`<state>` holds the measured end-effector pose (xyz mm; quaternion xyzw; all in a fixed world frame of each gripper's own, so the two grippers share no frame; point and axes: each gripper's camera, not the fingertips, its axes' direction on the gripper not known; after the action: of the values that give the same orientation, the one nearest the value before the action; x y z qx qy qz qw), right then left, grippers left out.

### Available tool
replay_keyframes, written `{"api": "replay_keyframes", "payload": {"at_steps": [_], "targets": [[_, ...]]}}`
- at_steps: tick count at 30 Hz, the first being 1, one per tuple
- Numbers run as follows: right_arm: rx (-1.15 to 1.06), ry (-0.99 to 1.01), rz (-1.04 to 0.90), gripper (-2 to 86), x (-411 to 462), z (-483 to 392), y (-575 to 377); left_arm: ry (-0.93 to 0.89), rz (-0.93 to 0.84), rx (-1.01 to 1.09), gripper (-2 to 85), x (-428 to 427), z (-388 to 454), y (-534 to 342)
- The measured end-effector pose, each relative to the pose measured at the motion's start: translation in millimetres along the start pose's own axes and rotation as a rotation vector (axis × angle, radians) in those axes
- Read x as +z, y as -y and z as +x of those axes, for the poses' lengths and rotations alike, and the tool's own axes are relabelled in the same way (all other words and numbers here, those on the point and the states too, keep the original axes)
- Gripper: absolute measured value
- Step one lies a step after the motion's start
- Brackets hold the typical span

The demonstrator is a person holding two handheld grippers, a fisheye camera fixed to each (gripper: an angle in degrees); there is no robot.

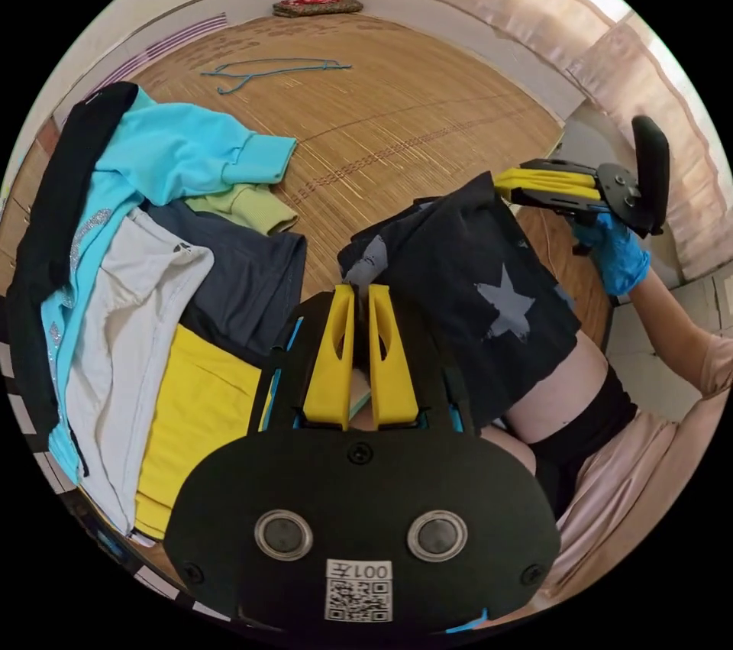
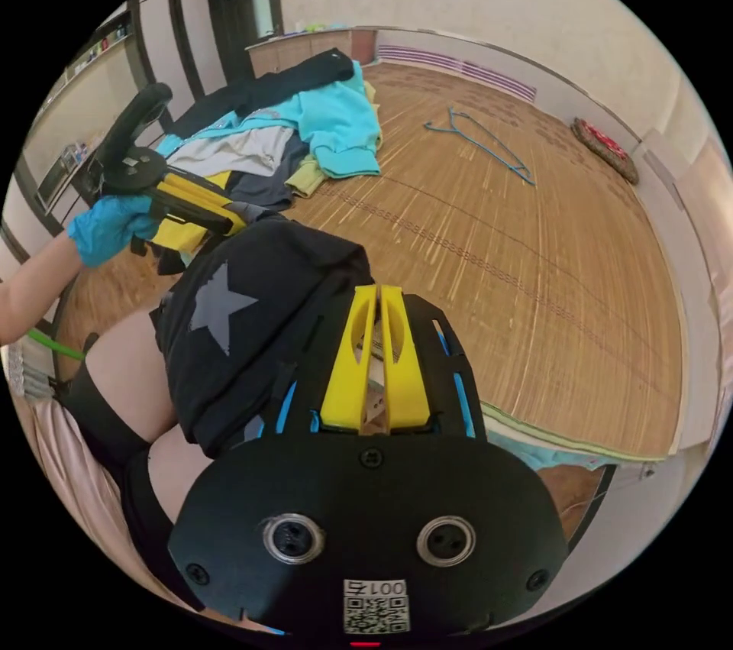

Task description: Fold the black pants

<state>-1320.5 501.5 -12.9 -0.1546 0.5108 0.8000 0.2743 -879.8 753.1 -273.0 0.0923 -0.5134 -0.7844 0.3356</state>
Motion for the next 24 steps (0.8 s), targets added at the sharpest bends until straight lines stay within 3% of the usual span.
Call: {"api": "replay_keyframes", "payload": {"at_steps": [5,9,17,24], "targets": [[-0.014,0.123,0.085,4.1,-17.8,-2.9,5.7,-0.043,0.073,-0.045,0.7,-14.3,-23.9,-6.0],[-0.028,0.086,0.043,7.0,2.9,-12.6,24.6,-0.071,0.112,-0.047,0.9,-16.5,-34.6,-10.3],[0.018,0.052,0.048,2.1,31.3,-4.7,35.3,-0.049,0.103,-0.083,-0.3,20.9,-44.5,-3.4],[-0.017,0.008,0.041,1.1,38.4,6.5,35.7,-0.098,0.243,-0.187,-1.3,22.8,-68.8,-19.2]]}}
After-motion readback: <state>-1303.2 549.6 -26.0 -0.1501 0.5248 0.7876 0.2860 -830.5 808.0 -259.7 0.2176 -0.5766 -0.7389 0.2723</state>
